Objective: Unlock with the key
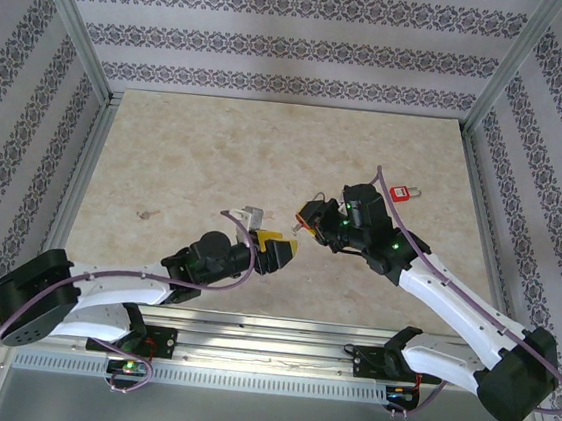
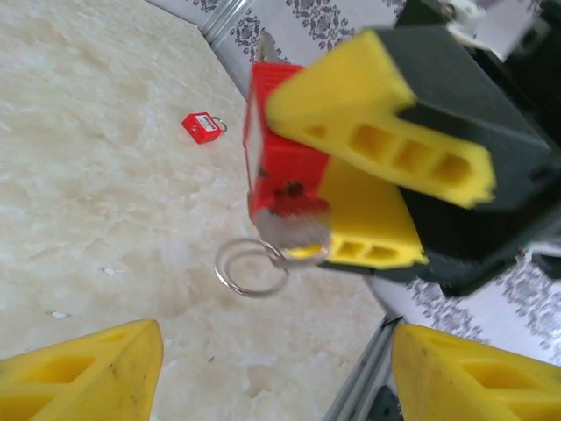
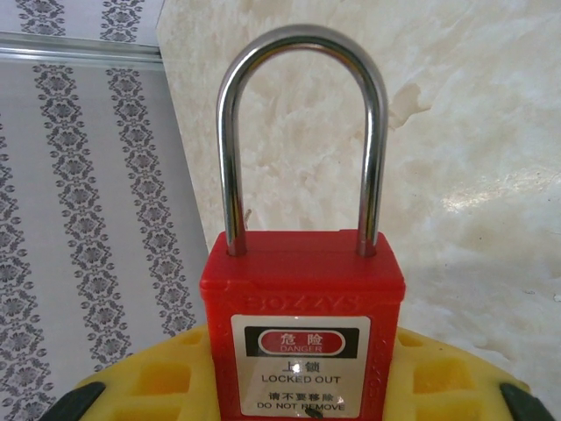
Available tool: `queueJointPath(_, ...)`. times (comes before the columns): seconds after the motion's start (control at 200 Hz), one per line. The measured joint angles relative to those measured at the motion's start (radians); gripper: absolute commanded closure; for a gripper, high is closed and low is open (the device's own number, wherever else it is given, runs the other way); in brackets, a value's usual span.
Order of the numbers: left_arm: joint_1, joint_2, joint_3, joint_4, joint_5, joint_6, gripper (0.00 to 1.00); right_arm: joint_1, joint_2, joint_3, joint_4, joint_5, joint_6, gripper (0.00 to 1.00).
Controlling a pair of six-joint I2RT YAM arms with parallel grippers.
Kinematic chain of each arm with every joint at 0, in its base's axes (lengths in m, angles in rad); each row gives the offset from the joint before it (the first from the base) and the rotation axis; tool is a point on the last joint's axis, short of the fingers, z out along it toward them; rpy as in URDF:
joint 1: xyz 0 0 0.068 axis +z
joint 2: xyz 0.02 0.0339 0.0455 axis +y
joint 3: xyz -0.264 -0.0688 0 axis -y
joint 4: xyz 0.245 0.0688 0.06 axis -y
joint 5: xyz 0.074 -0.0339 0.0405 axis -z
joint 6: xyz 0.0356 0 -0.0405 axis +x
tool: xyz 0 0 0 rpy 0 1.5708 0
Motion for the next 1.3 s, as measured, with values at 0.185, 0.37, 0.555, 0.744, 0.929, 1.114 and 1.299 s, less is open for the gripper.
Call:
queueJointPath(0.185,0.046,0.090,0.013,0.097,0.066,-0.105,0.39,0.000,-0.001,0.000,0.005,0.000,0.000,0.93)
queueJointPath(0.37,0.055,0.105,0.027,0.151,0.092,-0.150,0.45,0.000,-0.001,0.000,0.005,0.000,0.000,0.93)
queueJointPath(0.555,0.060,0.106,0.039,0.161,0.100,-0.166,0.53,0.000,-0.001,0.000,0.005,0.000,0.000,0.94)
queueJointPath(0.744,0.065,0.119,0.050,0.161,0.105,-0.172,0.62,0.000,-0.001,0.000,0.005,0.000,0.000,0.94)
queueJointPath(0.929,0.065,0.130,0.058,0.160,0.107,-0.175,0.68,0.000,-0.002,0.000,0.005,0.000,0.000,0.95)
queueJointPath(1.114,0.065,0.127,0.069,0.132,0.107,-0.162,0.73,0.000,-0.005,0.000,0.004,0.008,-0.001,0.95)
queueJointPath(1.299,0.065,0.088,0.101,0.023,0.103,-0.110,0.79,0.000,-0.006,0.000,0.004,0.011,-0.005,0.96)
